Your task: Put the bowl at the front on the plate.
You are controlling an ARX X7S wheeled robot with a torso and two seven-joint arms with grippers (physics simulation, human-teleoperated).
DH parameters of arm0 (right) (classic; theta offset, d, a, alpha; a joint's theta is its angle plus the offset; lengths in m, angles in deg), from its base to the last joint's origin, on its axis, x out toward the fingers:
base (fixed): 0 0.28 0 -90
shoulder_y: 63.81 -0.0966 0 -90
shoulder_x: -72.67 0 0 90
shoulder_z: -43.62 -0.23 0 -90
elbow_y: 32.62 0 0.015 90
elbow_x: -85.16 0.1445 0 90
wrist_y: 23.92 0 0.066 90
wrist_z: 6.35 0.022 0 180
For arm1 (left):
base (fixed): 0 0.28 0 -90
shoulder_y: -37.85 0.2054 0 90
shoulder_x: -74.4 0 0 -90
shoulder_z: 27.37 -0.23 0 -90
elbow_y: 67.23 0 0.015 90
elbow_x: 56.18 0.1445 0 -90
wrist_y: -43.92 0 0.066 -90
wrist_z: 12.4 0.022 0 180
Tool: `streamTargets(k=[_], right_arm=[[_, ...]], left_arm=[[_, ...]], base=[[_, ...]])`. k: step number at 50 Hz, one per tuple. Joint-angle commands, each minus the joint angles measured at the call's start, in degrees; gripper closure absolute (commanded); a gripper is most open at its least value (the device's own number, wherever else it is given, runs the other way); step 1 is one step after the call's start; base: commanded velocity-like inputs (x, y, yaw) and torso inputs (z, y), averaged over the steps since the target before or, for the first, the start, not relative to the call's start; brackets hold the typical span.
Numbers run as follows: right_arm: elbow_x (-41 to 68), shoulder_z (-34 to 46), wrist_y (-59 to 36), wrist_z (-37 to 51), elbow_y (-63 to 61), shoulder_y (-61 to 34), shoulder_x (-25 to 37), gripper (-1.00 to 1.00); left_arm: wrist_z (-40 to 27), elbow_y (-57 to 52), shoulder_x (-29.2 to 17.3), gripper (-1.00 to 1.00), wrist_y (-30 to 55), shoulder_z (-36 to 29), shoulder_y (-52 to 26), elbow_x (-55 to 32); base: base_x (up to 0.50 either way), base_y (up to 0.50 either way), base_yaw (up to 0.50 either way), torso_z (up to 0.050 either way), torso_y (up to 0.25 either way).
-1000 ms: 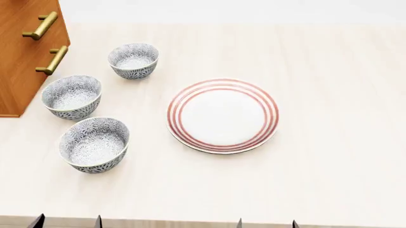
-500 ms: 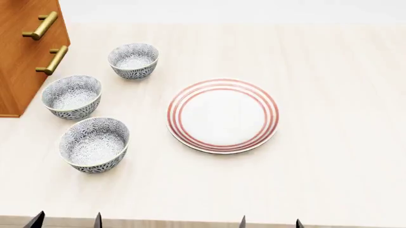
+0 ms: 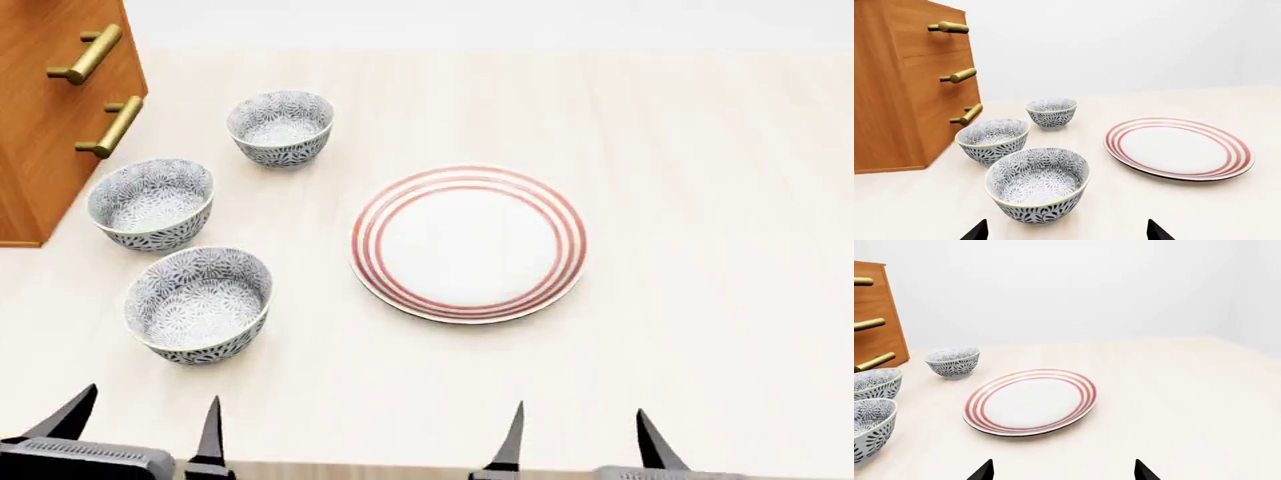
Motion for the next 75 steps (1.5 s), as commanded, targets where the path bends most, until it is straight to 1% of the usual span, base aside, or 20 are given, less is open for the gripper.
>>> streamTargets(k=[1, 10, 11, 14, 15, 19, 20, 22, 23, 25, 26, 29, 34, 35, 39, 41, 43, 44, 52, 75], right_arm=[[2.04, -0.19, -6.30, 1.01, -6.64, -2.17, 1.76, -1.00], [3.12, 0.58, -11.17, 1.26, -9.91, -4.73, 3.01, -1.00], [5.21, -0.61, -12.53, 1.05, -10.79, -5.37, 2.54, -1.00], [5.90, -0.58, -15.59, 1.58, -12.90, -6.90, 3.09, -1.00], [6.32, -0.83, -16.12, 1.68, -13.25, -7.19, 3.06, -1.00], [6.57, -0.63, -17.77, 1.89, -14.29, -8.50, 3.76, -1.00], [6.78, -0.75, -18.19, 1.95, -14.55, -8.76, 3.87, -1.00], [6.76, -0.62, -18.96, 2.13, -15.25, -9.31, 4.28, -1.00], [6.90, -0.69, -19.56, 2.33, -15.67, -9.61, 4.36, -1.00], [7.08, -0.87, -20.01, 2.45, -15.96, -10.01, 4.58, -1.00], [7.21, -0.94, -20.87, 2.60, -16.52, -10.59, 4.86, -1.00], [7.78, -1.09, -22.52, 2.91, -17.66, -11.45, 5.14, -1.00], [8.70, -1.14, -25.25, 3.36, -19.60, -13.30, 5.54, -1.00], [8.82, -1.12, -25.69, 3.43, -19.81, -13.74, 5.62, -1.00], [9.40, -1.06, -27.63, 3.76, -20.76, -15.33, 5.93, -1.00], [10.69, -1.94, -28.86, 3.73, -21.72, -16.31, 5.70, -1.00], [10.99, -1.94, -29.49, 3.75, -22.04, -16.78, 5.90, -1.00], [11.19, -2.06, -29.83, 3.78, -22.12, -17.08, 5.95, -1.00], [12.35, -2.39, -31.48, 3.72, -22.89, -18.91, 6.58, -1.00], [16.00, -3.39, -38.02, 4.51, -23.99, -27.73, 7.51, -1.00]], left_arm=[[0.27, -4.42, -1.46, -1.00, 4.24, -1.49, -2.46, -0.46], [0.25, -7.17, -2.05, -1.00, 7.36, -2.17, -4.31, -1.00], [0.24, -7.67, -2.16, -1.00, 8.09, -2.61, -4.82, -0.79], [0.22, -8.34, -2.37, -1.00, 8.92, -3.28, -5.40, -0.58], [0.13, -9.79, -2.43, -1.00, 10.62, -3.22, -6.06, -0.80], [-0.27, -9.80, -2.58, -1.00, 9.69, -3.95, -6.34, -0.10], [0.03, -10.65, -2.39, -1.00, 11.23, -3.84, -6.64, -0.96], [0.04, -11.32, -2.58, -1.00, 11.53, -4.27, -6.80, -0.82], [-0.12, -13.61, -2.49, -1.00, 15.14, -3.93, -8.06, -1.52], [-0.13, -14.80, -2.54, -1.00, 17.05, -3.91, -8.90, -1.94], [-0.06, -13.03, -2.81, -1.00, 14.18, -4.64, -8.06, -1.14], [-0.18, -13.35, -3.15, -1.00, 14.17, -5.34, -8.69, -0.59], [-0.06, -15.00, -2.87, -1.00, 17.35, -5.22, -9.69, -1.75], [-0.34, -17.80, -2.74, -1.00, 22.14, -4.82, -11.84, -2.39], [-0.27, -19.77, -2.84, -1.00, 24.71, -4.79, -13.47, -3.06], [-0.39, -20.65, -3.54, -1.00, 26.13, -6.08, -14.89, -2.23], [-0.32, -20.56, -3.46, -1.00, 25.30, -6.07, -14.73, -2.43], [-0.29, -19.31, -3.48, -1.00, 23.01, -6.19, -13.72, -2.25], [-0.58, -20.02, -3.44, -1.00, 24.85, -6.87, -16.21, -2.34], [-0.74, -23.94, -3.24, -1.00, 36.14, -7.73, -27.07, -3.94]], base=[[0.00, 0.00, 0.00, 0.000, 0.000], [0.00, 0.00, 0.00, 0.000, 0.000], [0.00, 0.00, 0.00, 0.000, 0.000], [0.00, 0.00, 0.00, 0.000, 0.000], [0.00, 0.00, 0.00, 0.000, 0.000], [0.00, 0.00, 0.00, 0.000, 0.000], [0.00, 0.00, 0.00, 0.000, 0.000], [0.00, 0.00, 0.00, 0.000, 0.000], [0.00, 0.00, 0.00, 0.000, 0.000], [0.00, 0.00, 0.00, 0.000, 0.000], [0.00, 0.00, 0.00, 0.000, 0.000], [0.00, 0.00, 0.00, 0.000, 0.000], [0.00, 0.00, 0.00, 0.000, 0.000], [0.00, 0.00, 0.00, 0.000, 0.000], [0.00, 0.00, 0.00, 0.000, 0.000], [0.00, 0.00, 0.00, 0.000, 0.000], [0.00, 0.00, 0.00, 0.000, 0.000], [0.00, 0.00, 0.00, 0.000, 0.000], [0.00, 0.00, 0.00, 0.000, 0.000], [0.00, 0.00, 0.00, 0.000, 0.000]])
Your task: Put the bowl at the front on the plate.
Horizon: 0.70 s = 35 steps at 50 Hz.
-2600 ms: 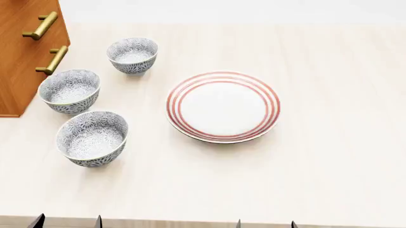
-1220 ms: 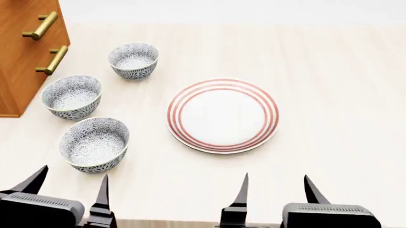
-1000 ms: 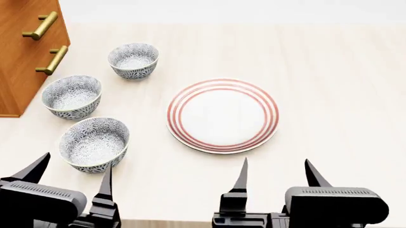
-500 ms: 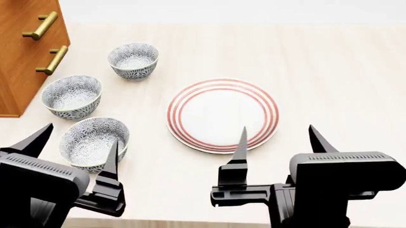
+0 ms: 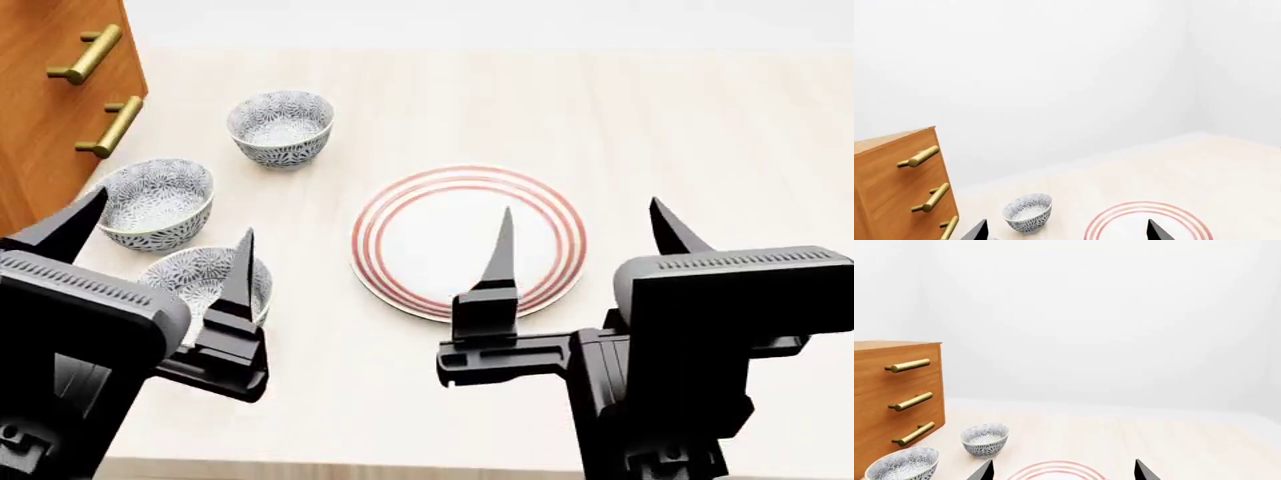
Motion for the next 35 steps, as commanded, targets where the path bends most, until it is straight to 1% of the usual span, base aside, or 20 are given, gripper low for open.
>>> streamTargets(k=[1, 5, 7, 11, 15, 19, 22, 35], right_arm=[[1.74, -0.82, -3.20, 0.54, -0.67, -4.17, 0.49, -1.00], [2.10, -0.87, -3.99, 0.71, -0.49, -4.96, 0.65, -1.00], [2.62, -0.95, -5.09, 0.90, -0.66, -5.94, 0.60, -1.00], [3.11, -1.10, -6.00, 1.20, -0.83, -7.06, 0.57, -1.00], [4.01, -1.65, -8.06, 1.70, -1.45, -8.98, 0.70, -1.00], [4.84, -2.01, -10.03, 2.08, -1.94, -11.07, 0.92, -1.00], [5.35, -2.26, -11.45, 2.33, -2.21, -12.78, 1.23, -1.00], [6.26, -2.80, -12.59, 2.02, -0.45, -18.34, 2.16, -1.00]], left_arm=[[0.09, -1.45, 0.19, -1.00, 4.89, -0.23, -4.94, -0.95], [0.05, -1.92, 0.66, -1.00, 6.51, 0.84, -7.06, -1.65], [0.34, -3.37, 1.77, -1.00, 10.51, 2.11, -9.52, -3.18], [0.22, -3.84, 1.27, -1.00, 11.48, 1.63, -10.92, -3.10], [0.24, -4.96, 0.66, -1.00, 14.14, 1.34, -12.98, -3.35], [0.08, -4.61, 0.91, -1.00, 16.11, 1.69, -15.13, -3.66], [1.26, -4.09, 2.06, -1.00, 17.58, 3.54, -16.85, -5.48], [1.71, -0.56, 3.19, -1.00, 16.20, 3.89, -21.73, -6.45]], base=[[0.00, 0.00, 0.00, 0.000, 0.000], [0.00, 0.00, 0.00, 0.000, 0.000], [0.00, 0.00, 0.00, 0.000, 0.000], [0.00, 0.00, 0.00, 0.000, 0.000], [0.00, 0.00, 0.00, 0.000, 0.000], [0.00, 0.00, 0.00, 0.000, 0.000], [0.00, 0.00, 0.00, 0.000, 0.000], [0.00, 0.00, 0.00, 0.000, 0.000]])
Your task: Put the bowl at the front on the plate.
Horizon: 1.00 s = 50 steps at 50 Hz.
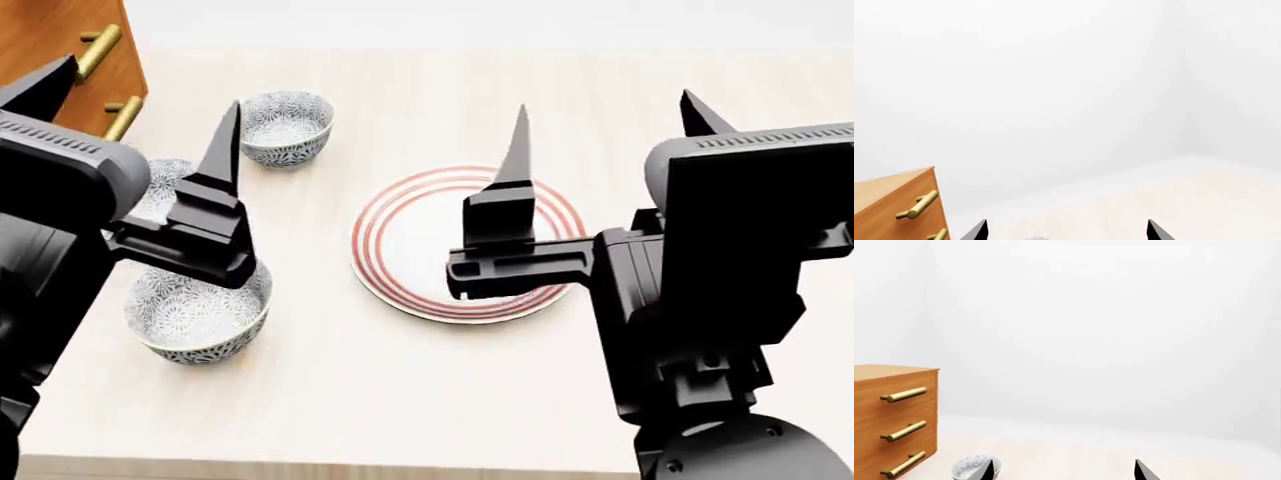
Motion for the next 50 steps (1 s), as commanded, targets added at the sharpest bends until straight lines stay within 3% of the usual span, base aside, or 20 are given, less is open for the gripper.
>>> streamTargets(k=[1, 3, 34, 50], right_arm=[[0.99, -0.44, -1.79, 0.01, 1.07, -5.01, 0.77, -1.00], [1.09, 0.85, -2.12, -1.05, 2.87, -9.75, 1.47, -1.00], [2.28, 1.41, -2.93, -0.68, 4.46, -11.79, 1.88, -1.00], [2.90, 1.20, -2.96, -0.37, 4.52, -11.79, 2.04, -1.00]], left_arm=[[1.12, 2.09, 0.93, -1.00, 0.97, 0.92, -4.78, -1.82], [1.27, 3.67, 1.56, -1.00, 0.27, 1.96, -7.28, -2.06], [0.05, 4.19, 0.78, -1.00, -0.28, 2.02, -7.91, -3.50], [-0.61, 4.32, 0.57, -1.00, -0.60, 2.15, -7.77, -4.29]], base=[[0.00, 0.00, 0.00, 0.000, 0.000], [0.00, 0.00, 0.00, 0.000, 0.000], [0.00, 0.00, 0.00, 0.000, 0.000], [0.22, 0.00, 0.00, 0.000, 0.000]])
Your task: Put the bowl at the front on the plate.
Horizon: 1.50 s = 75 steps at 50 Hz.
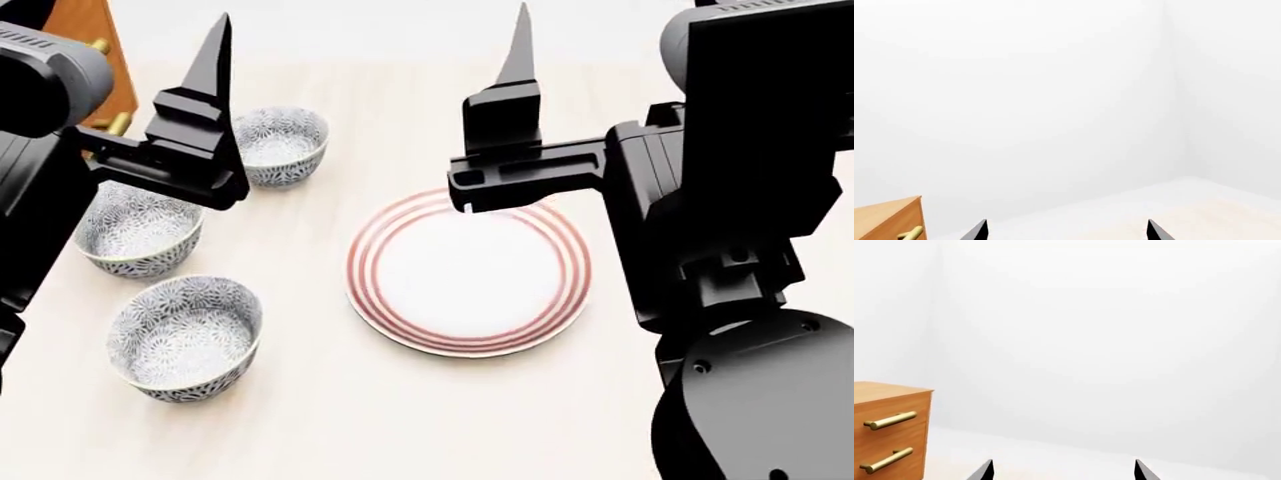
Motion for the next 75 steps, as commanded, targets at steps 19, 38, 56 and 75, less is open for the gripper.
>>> streamTargets(k=[19, 38, 56, 75], right_arm=[[0.86, -0.06, 0.65, 0.58, 0.11, 0.18, 0.35, -1.00], [1.68, -0.16, 0.40, 1.16, -0.08, 0.02, 0.50, -1.00], [2.17, -0.12, 0.70, 1.53, 0.01, -0.08, 0.75, -1.00], [2.35, -0.04, 1.96, 1.70, -0.23, 0.35, 1.23, -1.00]], left_arm=[[-1.27, -0.22, -0.90, -1.00, -0.20, -0.19, 0.10, -1.18], [-1.90, -0.19, -1.29, -1.00, -0.27, -0.01, 0.23, -2.06], [-2.62, -0.50, -1.53, -1.00, -0.18, 0.13, 0.46, -2.97], [-4.27, -2.84, 1.46, -1.00, 10.66, 5.84, -1.56, -8.34]], base=[[0.25, 0.00, 0.00, 0.000, 0.000], [0.25, 0.00, 0.00, 0.000, 0.000], [0.23, 0.00, 0.00, 0.000, 0.001], [0.07, 0.00, 0.00, 0.000, 0.000]])
